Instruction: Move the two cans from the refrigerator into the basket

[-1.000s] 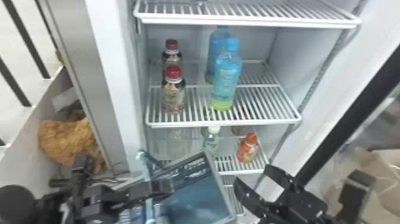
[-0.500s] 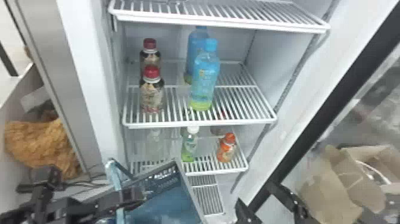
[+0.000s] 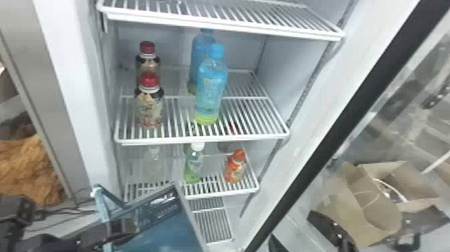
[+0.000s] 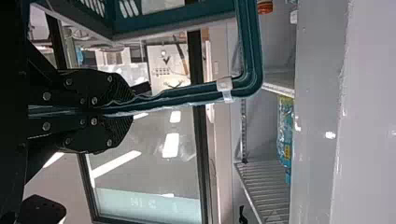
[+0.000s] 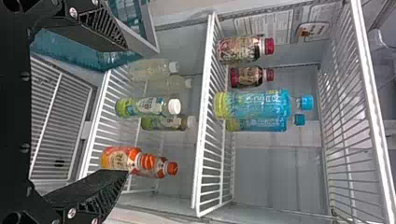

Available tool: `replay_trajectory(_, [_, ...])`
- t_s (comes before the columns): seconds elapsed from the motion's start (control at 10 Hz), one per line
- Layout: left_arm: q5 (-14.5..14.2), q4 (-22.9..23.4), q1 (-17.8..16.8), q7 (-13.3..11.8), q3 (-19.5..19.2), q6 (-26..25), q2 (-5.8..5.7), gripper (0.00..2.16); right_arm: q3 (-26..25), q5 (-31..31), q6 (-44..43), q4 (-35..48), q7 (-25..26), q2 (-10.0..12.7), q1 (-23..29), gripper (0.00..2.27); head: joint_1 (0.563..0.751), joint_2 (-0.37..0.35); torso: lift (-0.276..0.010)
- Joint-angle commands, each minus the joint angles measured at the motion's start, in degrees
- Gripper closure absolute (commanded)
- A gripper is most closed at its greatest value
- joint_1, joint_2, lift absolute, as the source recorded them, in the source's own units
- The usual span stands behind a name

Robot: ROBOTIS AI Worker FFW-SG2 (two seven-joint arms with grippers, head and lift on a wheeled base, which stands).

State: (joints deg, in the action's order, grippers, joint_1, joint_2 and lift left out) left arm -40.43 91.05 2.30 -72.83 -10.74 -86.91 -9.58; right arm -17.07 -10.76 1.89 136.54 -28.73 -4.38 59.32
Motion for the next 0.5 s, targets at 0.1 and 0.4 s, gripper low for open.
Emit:
replay_trajectory(0.1, [0.2, 0.0, -0.6, 0.1, 0.0, 0.0, 0.0, 1.19, -0.1, 0.6, -0.6, -1.6, 0.0, 0.2, -1.4, 0.14, 0.695, -0.306, -0.025])
replay_trajectory(0.4, [0.2, 0.0, -0.8, 0.1, -0.1, -0.1, 0.09, 1.19, 0.0, 1.1, -1.1, -1.8, 0.0, 0.5, -1.7, 0.14, 0.695, -0.305, -0.025])
